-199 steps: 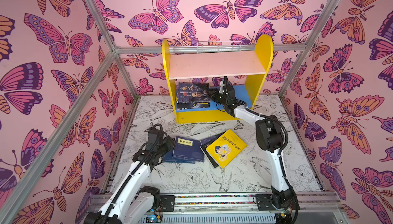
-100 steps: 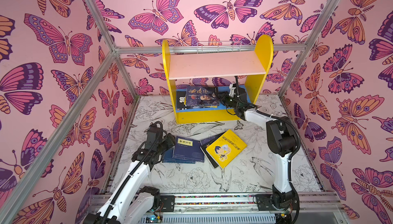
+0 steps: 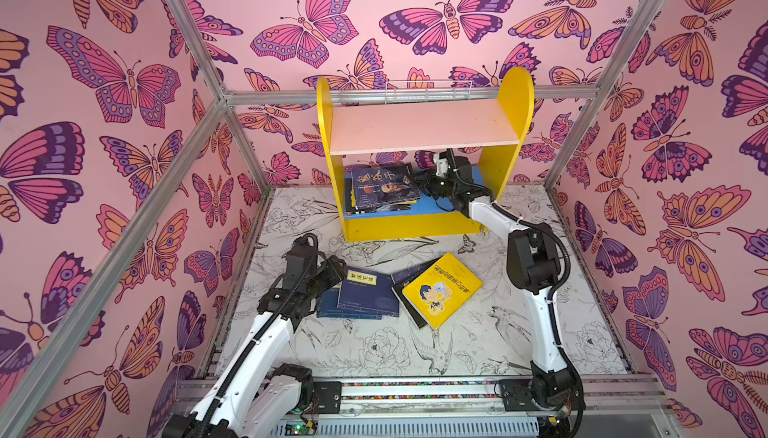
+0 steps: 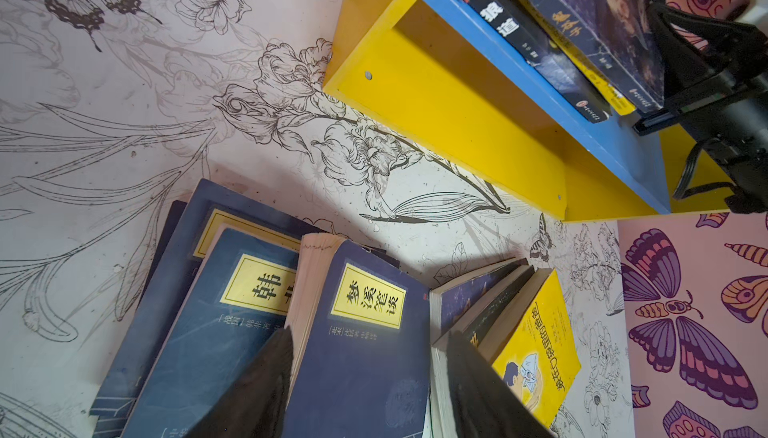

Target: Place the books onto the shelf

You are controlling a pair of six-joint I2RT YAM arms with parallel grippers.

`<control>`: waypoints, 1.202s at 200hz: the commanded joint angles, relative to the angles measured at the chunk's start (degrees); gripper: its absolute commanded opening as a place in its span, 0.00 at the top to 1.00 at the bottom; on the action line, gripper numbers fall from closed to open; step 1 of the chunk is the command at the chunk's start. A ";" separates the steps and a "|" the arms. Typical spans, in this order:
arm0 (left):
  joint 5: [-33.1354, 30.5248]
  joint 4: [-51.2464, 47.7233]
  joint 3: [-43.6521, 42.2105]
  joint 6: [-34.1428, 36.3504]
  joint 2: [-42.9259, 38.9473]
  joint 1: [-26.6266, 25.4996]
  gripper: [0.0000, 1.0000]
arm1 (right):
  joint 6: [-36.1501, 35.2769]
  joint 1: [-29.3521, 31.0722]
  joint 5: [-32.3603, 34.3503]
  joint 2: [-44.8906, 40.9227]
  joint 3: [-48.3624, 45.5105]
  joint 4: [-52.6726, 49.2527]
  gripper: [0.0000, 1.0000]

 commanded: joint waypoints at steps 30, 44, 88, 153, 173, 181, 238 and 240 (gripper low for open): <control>0.53 0.73 0.08 0.52 0.55 0.11 0.39 | -3.98 1.32 -7.59 5.41 11.32 -10.33 0.95; 0.57 0.72 0.24 0.62 0.76 0.02 0.39 | -3.78 1.53 -8.18 6.39 12.64 -11.06 0.95; 0.35 0.98 0.03 0.37 0.86 -0.13 0.39 | -3.07 3.26 -4.18 3.84 9.22 -10.47 0.93; 0.17 1.16 -0.17 0.23 0.69 -0.48 0.39 | -0.19 6.55 14.06 -5.85 -9.45 1.00 0.77; 0.44 1.15 -0.16 0.44 0.44 -0.56 0.39 | -0.36 6.38 14.99 -6.25 -9.54 1.82 0.61; 0.53 1.19 -0.24 0.49 0.30 -0.60 0.38 | -1.10 6.20 15.11 -6.60 -9.24 1.60 0.57; 1.82 1.14 1.24 2.87 0.49 -0.66 0.38 | -10.12 3.94 12.98 -14.27 -13.46 -0.87 0.41; 1.80 1.11 1.27 2.87 0.51 -0.65 0.38 | -10.63 3.93 12.79 -14.69 -13.95 -0.95 0.40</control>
